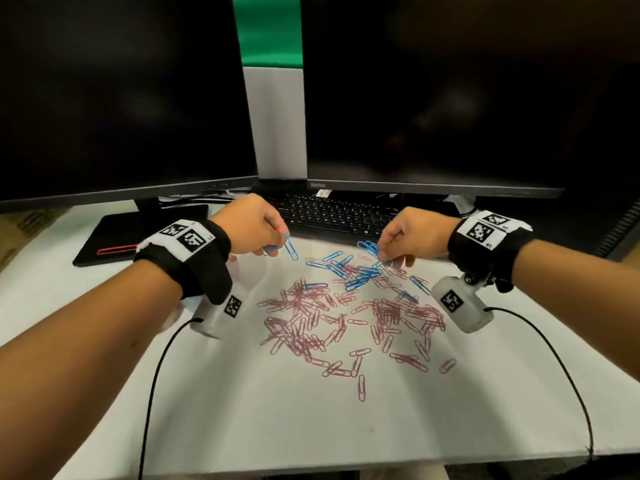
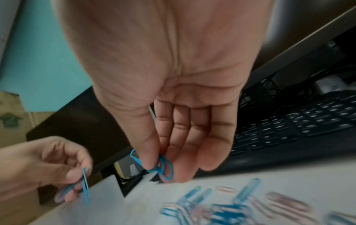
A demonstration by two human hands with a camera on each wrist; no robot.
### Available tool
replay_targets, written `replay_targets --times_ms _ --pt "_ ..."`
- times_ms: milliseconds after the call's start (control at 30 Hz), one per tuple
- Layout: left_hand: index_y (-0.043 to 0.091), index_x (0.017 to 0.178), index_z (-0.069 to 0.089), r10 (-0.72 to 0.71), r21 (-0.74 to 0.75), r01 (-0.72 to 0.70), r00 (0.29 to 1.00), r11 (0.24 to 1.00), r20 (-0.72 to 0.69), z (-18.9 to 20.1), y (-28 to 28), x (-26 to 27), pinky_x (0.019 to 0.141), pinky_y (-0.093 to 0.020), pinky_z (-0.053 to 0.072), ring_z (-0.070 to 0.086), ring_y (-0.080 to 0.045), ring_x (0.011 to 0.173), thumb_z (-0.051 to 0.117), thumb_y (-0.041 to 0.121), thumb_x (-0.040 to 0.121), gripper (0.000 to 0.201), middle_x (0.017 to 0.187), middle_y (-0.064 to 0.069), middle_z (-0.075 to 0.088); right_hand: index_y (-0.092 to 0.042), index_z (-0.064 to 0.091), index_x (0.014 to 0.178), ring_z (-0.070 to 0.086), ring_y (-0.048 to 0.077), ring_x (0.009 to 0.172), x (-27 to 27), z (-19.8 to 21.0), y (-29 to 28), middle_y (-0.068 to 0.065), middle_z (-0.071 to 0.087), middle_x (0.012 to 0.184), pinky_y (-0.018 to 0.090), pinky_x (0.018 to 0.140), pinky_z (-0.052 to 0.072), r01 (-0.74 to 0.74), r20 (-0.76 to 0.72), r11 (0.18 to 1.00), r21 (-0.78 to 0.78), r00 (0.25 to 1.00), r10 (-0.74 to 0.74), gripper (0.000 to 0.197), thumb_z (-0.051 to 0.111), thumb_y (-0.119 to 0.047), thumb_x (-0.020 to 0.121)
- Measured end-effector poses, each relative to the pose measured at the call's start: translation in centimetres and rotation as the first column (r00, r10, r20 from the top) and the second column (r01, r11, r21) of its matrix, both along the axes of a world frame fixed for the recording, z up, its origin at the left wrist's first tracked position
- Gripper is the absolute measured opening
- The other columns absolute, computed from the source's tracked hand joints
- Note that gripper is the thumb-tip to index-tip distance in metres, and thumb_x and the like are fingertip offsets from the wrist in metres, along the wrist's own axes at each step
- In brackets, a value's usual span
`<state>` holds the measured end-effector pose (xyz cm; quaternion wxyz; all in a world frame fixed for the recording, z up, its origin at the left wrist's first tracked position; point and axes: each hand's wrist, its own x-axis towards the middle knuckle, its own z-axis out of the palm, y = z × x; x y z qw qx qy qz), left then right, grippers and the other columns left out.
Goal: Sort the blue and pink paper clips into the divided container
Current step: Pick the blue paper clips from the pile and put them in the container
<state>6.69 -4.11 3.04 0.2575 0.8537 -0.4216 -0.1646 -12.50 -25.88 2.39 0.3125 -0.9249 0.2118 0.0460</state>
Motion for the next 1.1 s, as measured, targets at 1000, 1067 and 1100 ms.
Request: replay_targets --times_ms 1000,1067,1100 --pt "0.014 0.085 0.076 0.295 0.047 -0.323 0.908 0.945 0.298 1.2 6.3 4.9 0.071 -0.034 0.060 0.069 -0.026 0.081 0.060 0.015 0.082 0.017 0.089 -0.009 0.074 -0.014 0.070 0.079 0.071 0.029 0.066 13.2 2.4 12.6 0.017 0.072 0.076 0.036 0.063 0.061 0.011 0.231 0.999 0.047 0.973 -0.022 0.012 0.063 -0.005 0.083" --pt "0.014 0.082 0.076 0.236 -0.001 -0.247 0.924 0.969 0.300 1.1 4.9 4.1 0.076 -0.035 0.060 0.069 -0.025 0.083 0.060 0.014 0.081 0.016 0.087 -0.007 0.074 -0.013 0.072 0.078 0.073 0.033 0.074 11.6 1.8 9.8 0.019 0.074 0.079 0.042 0.067 0.062 0.058 0.191 0.998 0.019 0.980 -0.061 0.012 0.062 -0.007 0.082" --pt "0.014 0.081 0.076 0.210 -0.022 -0.213 0.934 0.977 0.289 1.0 4.1 3.4 0.075 -0.035 0.060 0.069 -0.024 0.082 0.059 0.013 0.082 0.017 0.085 -0.006 0.074 -0.011 0.073 0.080 0.074 0.034 0.075 10.7 1.5 8.5 0.019 0.074 0.080 0.044 0.068 0.062 0.085 0.163 0.996 -0.009 0.983 -0.082 0.012 0.062 -0.009 0.083"
